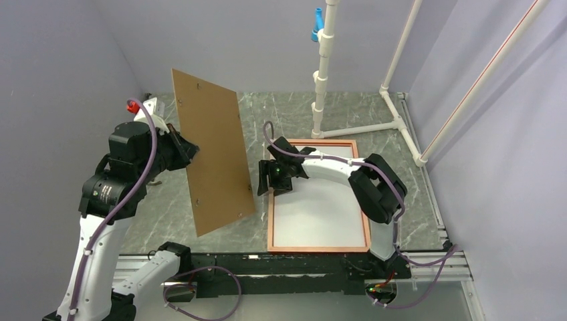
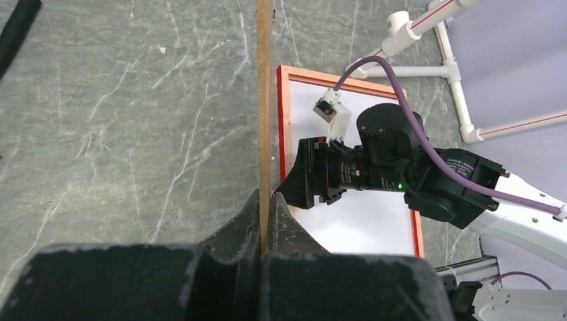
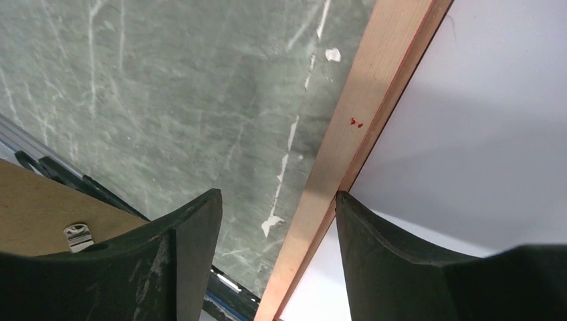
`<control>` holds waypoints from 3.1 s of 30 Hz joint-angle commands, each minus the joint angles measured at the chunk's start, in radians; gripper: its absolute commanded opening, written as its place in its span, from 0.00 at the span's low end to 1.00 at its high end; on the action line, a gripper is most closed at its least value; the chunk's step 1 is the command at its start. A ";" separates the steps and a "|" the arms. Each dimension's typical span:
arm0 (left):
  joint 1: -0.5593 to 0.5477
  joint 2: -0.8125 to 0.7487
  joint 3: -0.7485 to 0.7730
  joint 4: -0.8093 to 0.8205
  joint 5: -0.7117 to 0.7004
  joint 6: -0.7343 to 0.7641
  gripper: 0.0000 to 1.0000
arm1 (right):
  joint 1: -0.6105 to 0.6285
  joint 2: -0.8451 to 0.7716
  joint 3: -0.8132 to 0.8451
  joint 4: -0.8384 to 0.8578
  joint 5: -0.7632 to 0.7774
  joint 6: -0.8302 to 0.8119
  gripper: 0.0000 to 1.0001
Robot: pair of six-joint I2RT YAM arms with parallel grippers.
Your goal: Put the photo into the frame
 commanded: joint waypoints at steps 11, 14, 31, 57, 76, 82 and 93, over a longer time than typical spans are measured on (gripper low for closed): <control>0.003 -0.032 0.088 0.050 -0.043 0.043 0.00 | -0.043 -0.178 -0.007 0.007 -0.038 -0.022 0.75; 0.003 -0.034 0.072 0.083 0.014 0.032 0.00 | -0.086 -0.290 -0.066 0.020 -0.065 -0.033 0.82; 0.020 -0.086 -0.175 0.498 0.458 -0.189 0.00 | -0.496 -0.814 -0.465 0.326 -0.518 0.011 0.99; 0.195 -0.158 -0.491 0.932 0.816 -0.496 0.00 | -0.574 -0.805 -0.489 1.073 -0.916 0.482 0.78; 0.198 -0.134 -0.496 0.918 0.880 -0.462 0.00 | -0.580 -0.729 -0.446 1.473 -0.976 0.841 0.41; 0.200 -0.128 -0.488 0.893 0.883 -0.437 0.00 | -0.581 -0.761 -0.428 1.346 -0.974 0.748 0.17; 0.200 -0.127 -0.497 0.873 0.863 -0.410 0.42 | -0.579 -0.782 -0.448 1.325 -0.971 0.728 0.00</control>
